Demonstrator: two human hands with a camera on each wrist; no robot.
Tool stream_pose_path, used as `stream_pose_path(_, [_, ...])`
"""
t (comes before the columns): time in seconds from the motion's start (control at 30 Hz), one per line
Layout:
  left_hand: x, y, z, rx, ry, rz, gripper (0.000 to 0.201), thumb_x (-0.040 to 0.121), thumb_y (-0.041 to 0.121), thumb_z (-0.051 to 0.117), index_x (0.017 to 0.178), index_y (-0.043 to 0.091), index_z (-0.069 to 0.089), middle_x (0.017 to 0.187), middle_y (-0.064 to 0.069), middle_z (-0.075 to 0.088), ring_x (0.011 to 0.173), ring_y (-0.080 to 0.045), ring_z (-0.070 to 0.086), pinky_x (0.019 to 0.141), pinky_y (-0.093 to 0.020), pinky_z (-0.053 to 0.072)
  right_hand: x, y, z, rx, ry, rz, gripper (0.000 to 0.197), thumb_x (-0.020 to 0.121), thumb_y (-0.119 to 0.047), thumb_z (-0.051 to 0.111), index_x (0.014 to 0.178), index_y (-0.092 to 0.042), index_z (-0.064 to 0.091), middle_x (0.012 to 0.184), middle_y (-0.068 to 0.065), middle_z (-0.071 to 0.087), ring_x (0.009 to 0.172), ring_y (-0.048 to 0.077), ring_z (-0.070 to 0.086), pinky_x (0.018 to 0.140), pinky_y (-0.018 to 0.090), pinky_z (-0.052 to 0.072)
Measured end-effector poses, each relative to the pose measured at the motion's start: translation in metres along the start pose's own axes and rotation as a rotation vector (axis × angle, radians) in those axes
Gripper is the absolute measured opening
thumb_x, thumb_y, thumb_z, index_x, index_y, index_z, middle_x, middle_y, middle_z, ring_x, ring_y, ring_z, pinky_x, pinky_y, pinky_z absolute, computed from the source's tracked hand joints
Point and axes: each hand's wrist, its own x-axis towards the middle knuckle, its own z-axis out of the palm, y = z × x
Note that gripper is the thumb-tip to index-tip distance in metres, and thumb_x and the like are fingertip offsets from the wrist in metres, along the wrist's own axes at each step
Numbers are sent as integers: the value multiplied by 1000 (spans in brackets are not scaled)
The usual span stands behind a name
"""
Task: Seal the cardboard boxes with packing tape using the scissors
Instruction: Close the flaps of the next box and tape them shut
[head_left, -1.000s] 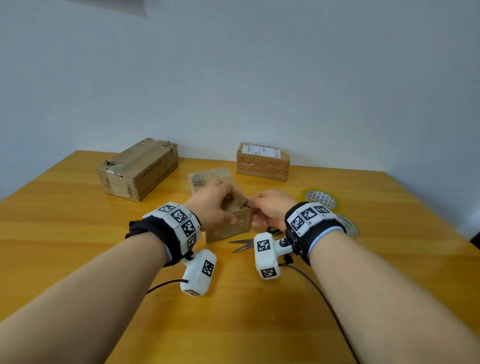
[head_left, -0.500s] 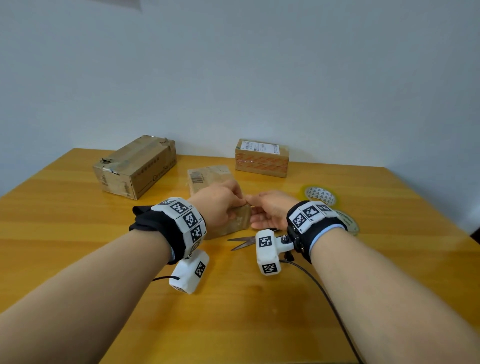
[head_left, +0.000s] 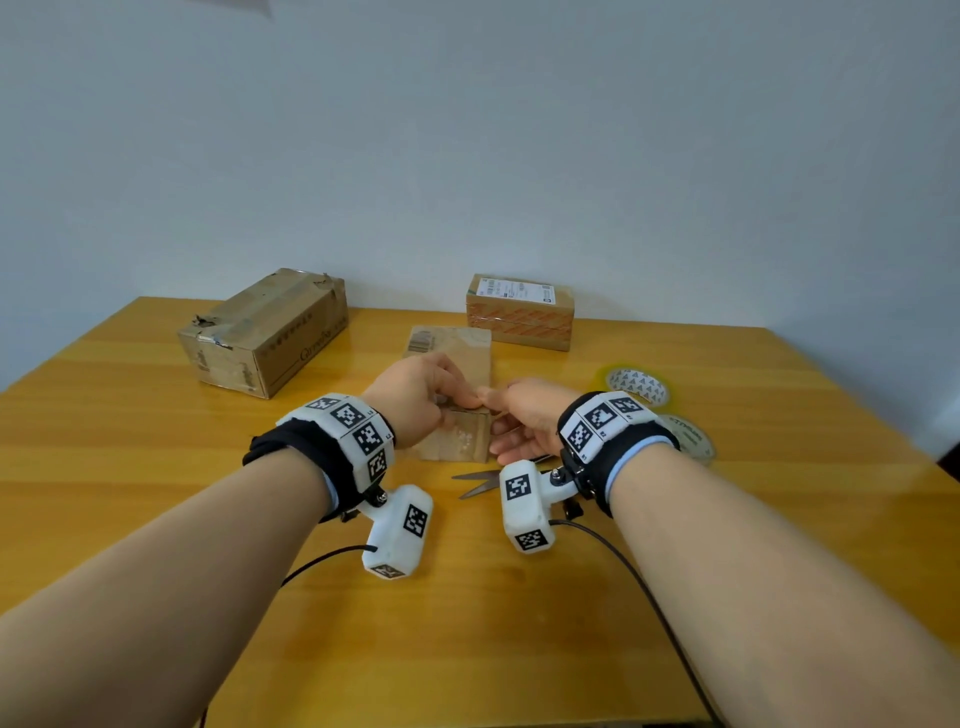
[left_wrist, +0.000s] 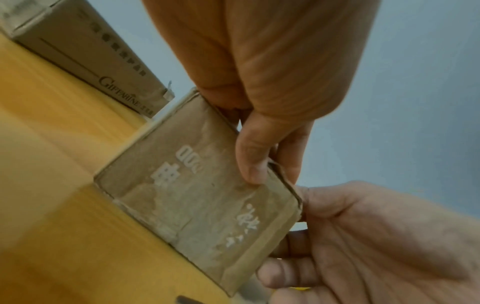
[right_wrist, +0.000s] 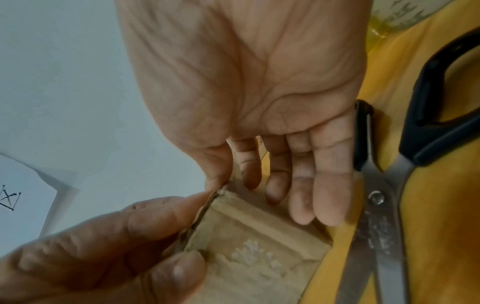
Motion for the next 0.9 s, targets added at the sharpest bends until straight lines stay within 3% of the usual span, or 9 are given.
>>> stream_pose_path(0.2, [5, -5, 0, -107, 54, -73, 34, 68, -7, 80, 79, 25, 76, 99, 8, 59, 97, -16, 58, 90, -29, 49, 1, 2, -2, 8, -62, -23, 21, 100, -33, 60, 96, -14, 54, 82, 5, 54, 64, 16, 58, 100, 51, 54])
stream_pose_path(0.3, [4, -6, 1, -90, 49, -60, 36, 69, -6, 80, 86, 26, 76, 102, 10, 60, 96, -13, 58, 91, -30, 50, 3, 5, -1, 11, -58, -35, 21, 101, -32, 59, 95, -13, 54, 81, 6, 54, 63, 16, 57, 98, 53, 54])
stream_pose_path(0.37, [1, -5, 0, -93, 62, -62, 44, 71, -4, 79, 100, 28, 70, 105, 12, 58, 94, -7, 57, 88, -26, 50, 4, 3, -2, 2, -66, -20, 20, 102, -30, 58, 95, -11, 55, 82, 8, 57, 65, 19, 61, 97, 53, 54])
stream_pose_path(0.47, [-1, -6, -2, -127, 98, -75, 52, 71, 0, 81, 104, 29, 52, 102, 12, 60, 90, -5, 58, 81, -22, 48, 2, -6, -8, -39, -68, 12, 28, 104, -36, 53, 103, -7, 55, 91, 14, 63, 72, 26, 67, 90, 51, 56])
stream_pose_path(0.57, [-1, -7, -3, -121, 99, -84, 55, 71, 1, 81, 107, 27, 48, 97, 10, 63, 89, -9, 61, 81, -26, 52, 1, -12, -7, -111, -77, 2, 50, 96, -57, 55, 112, -10, 56, 96, 14, 63, 75, 24, 68, 72, 40, 59])
stream_pose_path(0.67, [-2, -5, -1, -80, 73, -77, 59, 72, 2, 79, 112, 29, 44, 95, 11, 64, 86, -8, 60, 79, -25, 51, 2, -11, -3, -209, -79, -13, 65, 87, -62, 65, 127, -11, 56, 97, 11, 63, 69, 20, 70, 58, 33, 59])
stream_pose_path(0.9, [-4, -4, -4, -85, 27, -60, 70, 72, 2, 79, 125, 31, 44, 93, 9, 64, 89, -10, 61, 84, -29, 53, 5, -7, 3, -99, -62, 18, 49, 98, -37, 63, 131, -5, 48, 99, 16, 59, 72, 26, 73, 73, 39, 61])
